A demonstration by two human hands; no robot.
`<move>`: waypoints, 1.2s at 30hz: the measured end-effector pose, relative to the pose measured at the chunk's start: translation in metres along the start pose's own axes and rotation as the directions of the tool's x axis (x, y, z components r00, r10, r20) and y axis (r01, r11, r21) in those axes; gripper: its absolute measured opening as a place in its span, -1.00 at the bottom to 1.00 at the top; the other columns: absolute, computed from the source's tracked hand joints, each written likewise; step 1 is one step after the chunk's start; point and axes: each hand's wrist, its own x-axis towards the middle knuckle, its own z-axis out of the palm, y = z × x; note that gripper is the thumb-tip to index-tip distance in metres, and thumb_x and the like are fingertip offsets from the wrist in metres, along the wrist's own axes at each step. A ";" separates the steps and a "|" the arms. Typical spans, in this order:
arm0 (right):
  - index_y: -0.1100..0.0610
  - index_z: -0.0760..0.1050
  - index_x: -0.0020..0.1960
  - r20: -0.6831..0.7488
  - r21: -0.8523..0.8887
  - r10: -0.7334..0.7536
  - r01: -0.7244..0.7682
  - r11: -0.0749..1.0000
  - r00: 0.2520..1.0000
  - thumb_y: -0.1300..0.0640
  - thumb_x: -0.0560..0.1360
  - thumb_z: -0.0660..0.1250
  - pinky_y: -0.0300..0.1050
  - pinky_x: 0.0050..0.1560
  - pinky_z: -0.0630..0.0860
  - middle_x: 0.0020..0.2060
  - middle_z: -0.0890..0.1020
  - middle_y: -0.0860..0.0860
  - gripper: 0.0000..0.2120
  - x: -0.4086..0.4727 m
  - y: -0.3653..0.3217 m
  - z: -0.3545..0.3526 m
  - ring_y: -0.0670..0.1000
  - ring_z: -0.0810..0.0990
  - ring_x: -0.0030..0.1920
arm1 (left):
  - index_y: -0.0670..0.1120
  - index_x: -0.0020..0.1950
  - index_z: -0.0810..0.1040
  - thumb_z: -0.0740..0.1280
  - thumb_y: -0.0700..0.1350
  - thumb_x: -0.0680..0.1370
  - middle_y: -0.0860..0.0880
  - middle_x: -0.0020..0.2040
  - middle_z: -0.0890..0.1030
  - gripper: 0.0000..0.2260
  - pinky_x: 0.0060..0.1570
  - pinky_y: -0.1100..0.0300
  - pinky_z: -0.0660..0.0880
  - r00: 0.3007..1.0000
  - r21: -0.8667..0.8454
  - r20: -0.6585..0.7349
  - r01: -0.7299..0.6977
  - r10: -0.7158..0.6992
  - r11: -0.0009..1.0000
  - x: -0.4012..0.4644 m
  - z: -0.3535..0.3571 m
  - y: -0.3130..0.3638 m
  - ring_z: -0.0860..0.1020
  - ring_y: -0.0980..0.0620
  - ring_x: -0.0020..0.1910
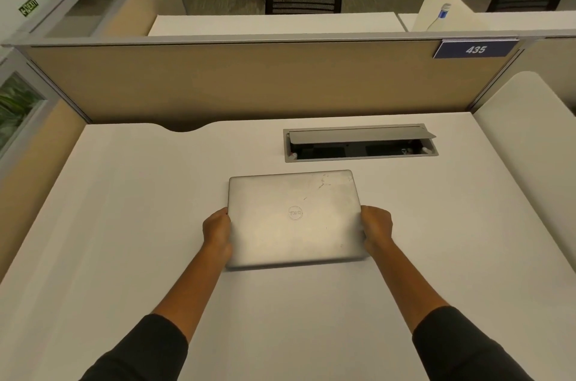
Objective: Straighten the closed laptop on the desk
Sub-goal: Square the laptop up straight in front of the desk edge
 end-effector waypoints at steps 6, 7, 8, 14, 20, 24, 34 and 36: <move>0.07 0.16 -0.32 -0.012 -0.012 -0.012 0.012 1.000 1.000 0.29 0.49 0.18 -0.04 -0.24 0.10 -0.31 0.26 0.05 -0.70 0.002 -0.002 0.002 0.05 0.16 -0.24 | -0.08 -0.03 0.67 0.20 -0.30 0.57 -0.12 -0.03 0.59 -0.74 -0.02 0.04 0.45 0.999 -0.004 -0.015 -0.052 0.052 0.999 0.003 0.004 0.000 0.46 -0.09 -0.06; 0.07 0.16 -0.33 -0.015 -0.013 -0.012 0.012 1.000 1.000 0.29 0.50 0.18 -0.05 -0.25 0.11 -0.32 0.26 0.04 -0.69 0.003 -0.002 0.002 0.04 0.17 -0.25 | -0.07 -0.02 0.68 0.18 -0.31 0.57 -0.10 -0.02 0.62 -0.71 -0.01 0.05 0.48 0.998 -0.002 -0.018 -0.057 0.057 0.998 0.003 0.005 0.000 0.48 -0.10 -0.08; 0.07 0.17 -0.33 -0.018 -0.018 -0.013 0.012 1.000 1.000 0.29 0.51 0.18 -0.05 -0.25 0.12 -0.33 0.27 0.04 -0.69 0.003 -0.001 0.002 0.04 0.17 -0.26 | -0.05 0.02 0.69 0.17 -0.32 0.58 -0.07 -0.01 0.65 -0.68 0.03 0.05 0.52 0.998 0.004 -0.019 -0.063 0.063 0.998 0.003 0.006 0.000 0.52 -0.11 -0.10; 0.09 0.20 -0.30 -0.025 -0.036 -0.028 0.027 0.999 0.999 0.27 0.53 0.20 -0.05 -0.24 0.14 -0.30 0.30 0.07 -0.72 0.004 0.001 0.003 0.04 0.19 -0.26 | -0.07 0.27 0.71 0.13 -0.32 0.60 -0.08 0.17 0.70 -0.57 0.28 -0.06 0.60 0.995 0.032 -0.028 -0.092 0.093 0.995 0.005 0.009 0.001 0.59 -0.04 -0.06; 0.09 0.21 -0.30 -0.026 -0.050 -0.046 0.045 0.998 0.999 0.28 0.53 0.18 -0.04 -0.25 0.13 -0.31 0.30 0.06 -0.73 0.004 0.004 0.005 0.05 0.19 -0.25 | -0.12 0.43 0.64 0.13 -0.34 0.61 -0.14 0.37 0.67 -0.53 0.43 -0.15 0.55 0.995 0.036 -0.032 -0.098 0.099 0.995 0.006 0.008 0.001 0.61 -0.23 0.36; 0.10 0.23 -0.29 -0.031 -0.053 -0.046 0.044 0.998 0.998 0.27 0.54 0.19 -0.05 -0.24 0.14 -0.31 0.31 0.06 -0.73 0.005 0.004 0.005 0.05 0.21 -0.25 | -0.10 0.36 0.68 0.13 -0.33 0.61 -0.11 0.30 0.69 -0.55 0.35 -0.05 0.59 0.992 0.031 -0.027 -0.126 0.127 0.992 0.003 0.007 -0.001 0.63 -0.09 0.06; 0.08 0.17 -0.30 -0.011 -0.052 -0.063 0.062 0.997 0.998 0.29 0.52 0.16 -0.03 -0.23 0.11 -0.30 0.26 0.08 -0.72 0.002 0.005 0.005 0.05 0.17 -0.24 | -0.01 0.07 0.72 0.13 -0.33 0.61 -0.02 0.09 0.71 -0.60 0.33 -0.06 0.58 0.993 0.068 0.011 -0.117 0.116 0.991 -0.002 0.005 -0.001 0.63 -0.10 0.08; 0.06 0.15 -0.32 -0.013 -0.051 -0.066 0.065 0.997 0.998 0.29 0.51 0.16 -0.03 -0.22 0.09 -0.31 0.25 0.07 -0.70 0.001 0.004 0.005 0.05 0.16 -0.24 | -0.01 0.06 0.71 0.13 -0.34 0.61 -0.03 0.08 0.71 -0.61 0.29 -0.04 0.59 0.993 0.058 0.019 -0.115 0.114 0.992 -0.002 0.005 -0.001 0.61 -0.07 0.01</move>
